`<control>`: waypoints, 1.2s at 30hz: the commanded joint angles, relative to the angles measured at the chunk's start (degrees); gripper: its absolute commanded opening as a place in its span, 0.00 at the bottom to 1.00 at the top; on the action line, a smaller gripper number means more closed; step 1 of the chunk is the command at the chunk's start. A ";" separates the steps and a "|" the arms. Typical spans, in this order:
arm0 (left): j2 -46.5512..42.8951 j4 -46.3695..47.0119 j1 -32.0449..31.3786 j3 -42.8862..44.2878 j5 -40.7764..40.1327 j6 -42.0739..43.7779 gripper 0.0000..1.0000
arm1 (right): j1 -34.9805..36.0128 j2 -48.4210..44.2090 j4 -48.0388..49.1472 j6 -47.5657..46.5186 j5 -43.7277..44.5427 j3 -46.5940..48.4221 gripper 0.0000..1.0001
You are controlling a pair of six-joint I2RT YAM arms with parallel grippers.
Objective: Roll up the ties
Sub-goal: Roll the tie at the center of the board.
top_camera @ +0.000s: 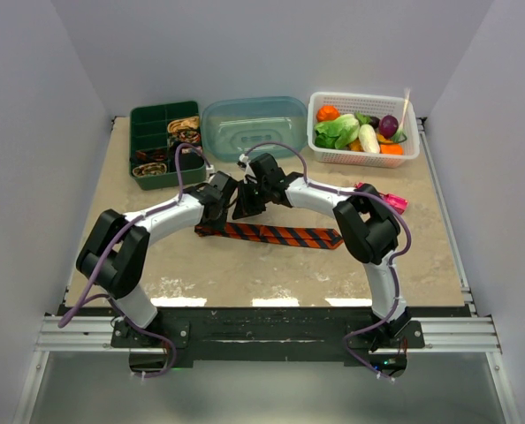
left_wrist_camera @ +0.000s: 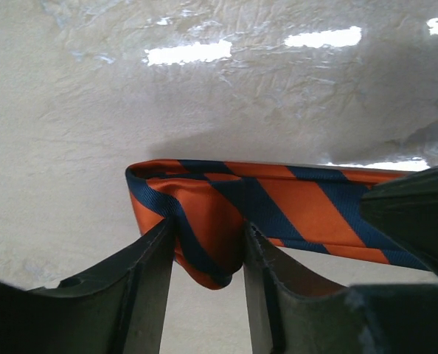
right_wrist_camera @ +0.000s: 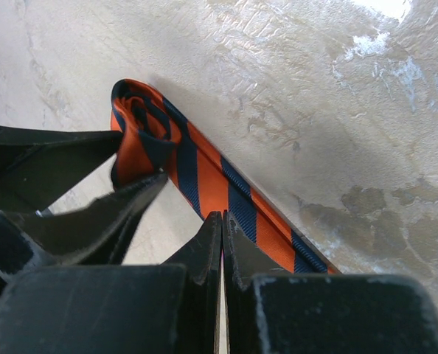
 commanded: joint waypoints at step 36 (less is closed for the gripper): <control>-13.94 24.88 35.68 -19.79 57.20 -7.24 0.76 | 5.93 -0.16 0.16 -3.23 2.86 8.42 0.00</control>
